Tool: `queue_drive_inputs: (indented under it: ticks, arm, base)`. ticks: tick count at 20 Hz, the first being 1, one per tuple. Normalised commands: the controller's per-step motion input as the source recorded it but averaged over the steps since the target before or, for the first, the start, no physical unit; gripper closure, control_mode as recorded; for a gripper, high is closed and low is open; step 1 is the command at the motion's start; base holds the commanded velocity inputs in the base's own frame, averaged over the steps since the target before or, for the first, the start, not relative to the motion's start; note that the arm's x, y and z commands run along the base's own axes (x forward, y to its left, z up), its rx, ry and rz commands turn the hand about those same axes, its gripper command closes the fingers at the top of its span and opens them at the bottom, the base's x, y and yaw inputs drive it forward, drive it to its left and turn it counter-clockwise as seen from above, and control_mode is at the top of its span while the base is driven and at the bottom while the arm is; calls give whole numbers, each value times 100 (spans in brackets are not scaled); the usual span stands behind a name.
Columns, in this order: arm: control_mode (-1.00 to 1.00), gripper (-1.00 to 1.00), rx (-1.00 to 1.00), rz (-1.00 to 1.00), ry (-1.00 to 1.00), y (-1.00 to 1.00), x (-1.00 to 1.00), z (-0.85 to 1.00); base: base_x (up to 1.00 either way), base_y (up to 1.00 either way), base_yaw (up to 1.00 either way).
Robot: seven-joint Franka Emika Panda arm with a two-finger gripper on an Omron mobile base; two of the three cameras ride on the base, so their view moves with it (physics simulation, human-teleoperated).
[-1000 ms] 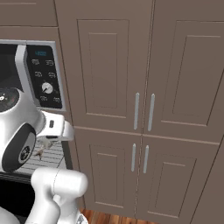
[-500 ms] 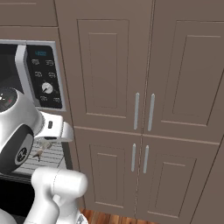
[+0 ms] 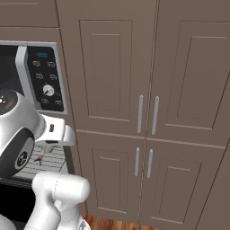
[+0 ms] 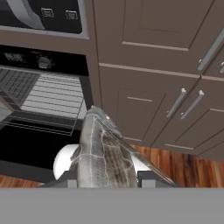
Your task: Take the fish from the oven and place it on the plate on the counter.
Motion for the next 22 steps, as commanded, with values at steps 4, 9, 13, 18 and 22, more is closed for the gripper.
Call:
queue_drive_inputs:
  ticks: [4, 9, 13, 18, 22]
  arm:
    - [-100, 100, 0, 0, 0, -13, 0, 0]
    - [100, 100, 0, 1, 0, -8, -1, 0]
    - [100, 100, 0, 0, 0, 0, 0, 0]
    - [100, 100, 0, 0, 0, 0, 0, 0]
    - [100, 100, 0, 0, 0, 0, 0, 0]
  base:
    - [0, 0, 0]
    - [-1, -6, 1]
    - [-41, -52, 17]
    - [-67, -48, 35]
    - [-63, -29, 44]
